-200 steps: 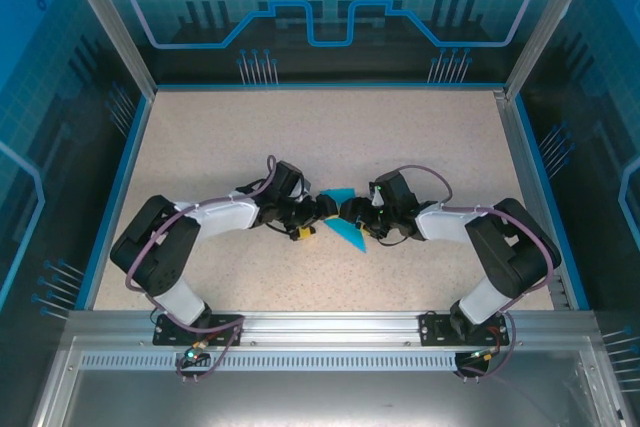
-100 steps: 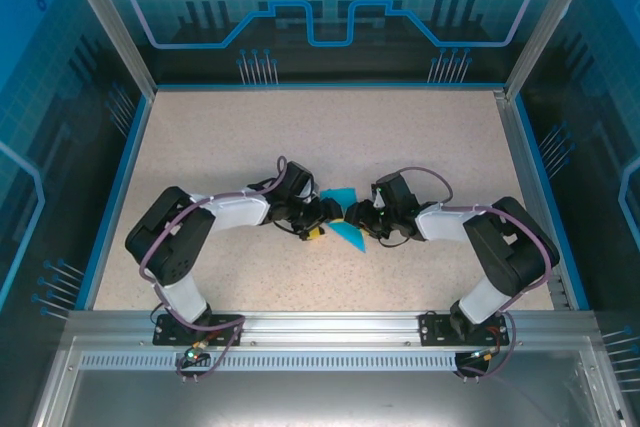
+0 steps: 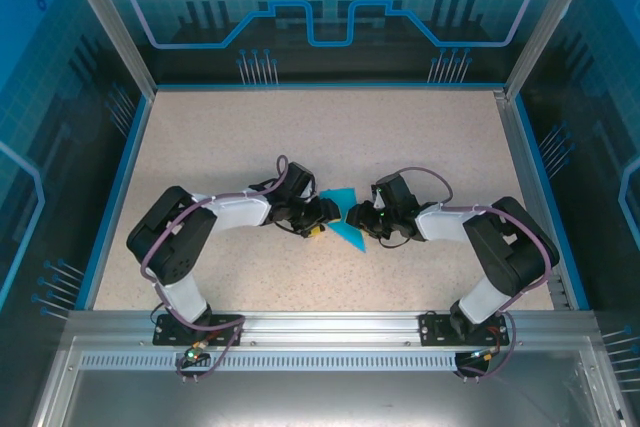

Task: Fold a paper plane with a square sheet of paper (pick it up from the middle)
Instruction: Fold the wing for the fifth time at the center of the table.

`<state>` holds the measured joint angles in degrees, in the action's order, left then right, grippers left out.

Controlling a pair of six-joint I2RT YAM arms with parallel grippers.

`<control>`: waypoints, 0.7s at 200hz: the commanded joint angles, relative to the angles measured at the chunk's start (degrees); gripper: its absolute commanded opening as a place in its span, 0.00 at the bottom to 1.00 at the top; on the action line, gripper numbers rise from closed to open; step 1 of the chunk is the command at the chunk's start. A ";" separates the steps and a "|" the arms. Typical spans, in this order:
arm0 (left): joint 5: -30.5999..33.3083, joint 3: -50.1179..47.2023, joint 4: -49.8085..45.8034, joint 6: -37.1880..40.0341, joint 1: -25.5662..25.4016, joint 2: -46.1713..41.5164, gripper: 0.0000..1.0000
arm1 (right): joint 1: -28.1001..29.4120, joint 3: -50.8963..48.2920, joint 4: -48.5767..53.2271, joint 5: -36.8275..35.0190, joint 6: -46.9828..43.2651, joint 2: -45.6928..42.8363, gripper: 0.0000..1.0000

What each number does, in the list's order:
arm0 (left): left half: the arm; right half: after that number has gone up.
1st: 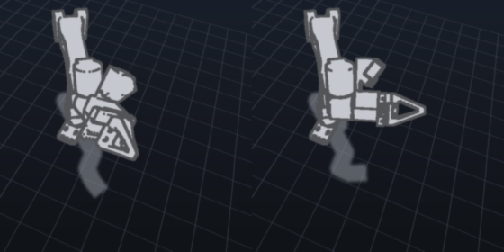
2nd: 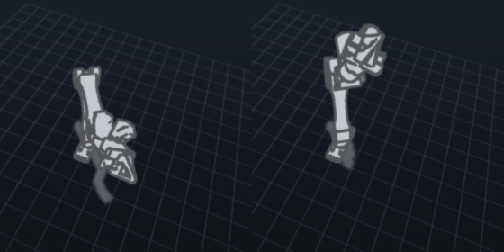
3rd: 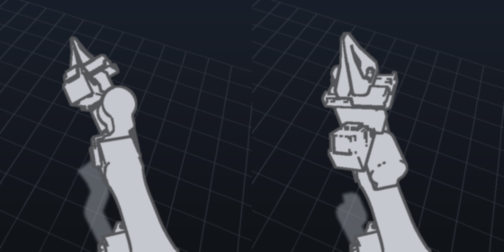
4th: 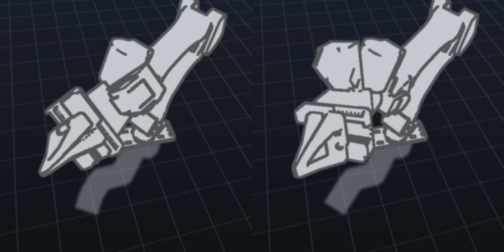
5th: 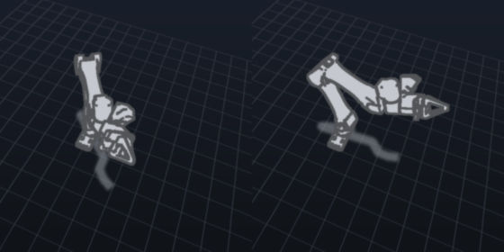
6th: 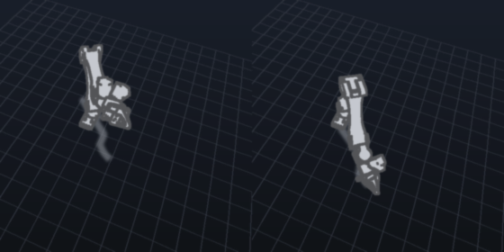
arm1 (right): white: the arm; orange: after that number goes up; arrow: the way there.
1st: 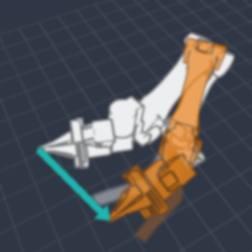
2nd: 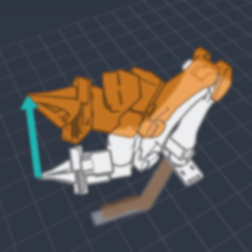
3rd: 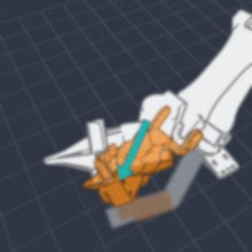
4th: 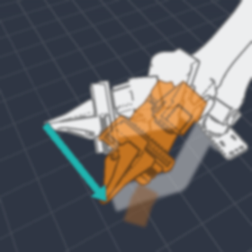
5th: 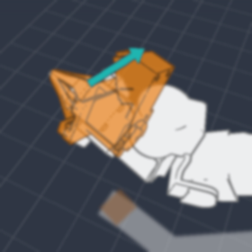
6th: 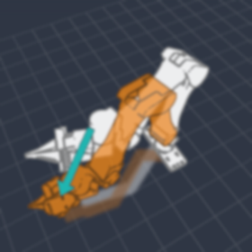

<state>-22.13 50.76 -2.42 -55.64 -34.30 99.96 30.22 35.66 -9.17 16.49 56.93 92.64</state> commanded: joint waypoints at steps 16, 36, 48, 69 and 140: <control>-0.85 1.94 1.05 -0.07 -0.16 1.78 0.51 | 0.02 -1.88 7.76 -1.29 -0.79 3.14 0.36; -0.73 2.62 0.22 0.35 -0.16 2.36 0.51 | 0.02 -2.04 7.71 -1.20 -0.91 3.31 0.35; -0.81 2.76 0.22 0.41 -0.15 2.73 0.50 | -0.07 -2.04 7.76 -1.24 -0.90 3.38 0.34; -0.97 3.41 0.02 0.51 -0.17 3.29 0.51 | -0.06 -2.00 7.67 -1.17 -0.92 3.59 0.34; 4.35 3.31 -5.82 0.19 -0.17 1.53 0.57 | -0.03 -2.03 7.95 -1.44 -0.96 3.94 0.34</control>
<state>-20.80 53.17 -4.45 -55.59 -34.30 102.61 30.22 35.68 -8.88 16.08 56.73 92.92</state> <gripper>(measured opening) 0.567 0.342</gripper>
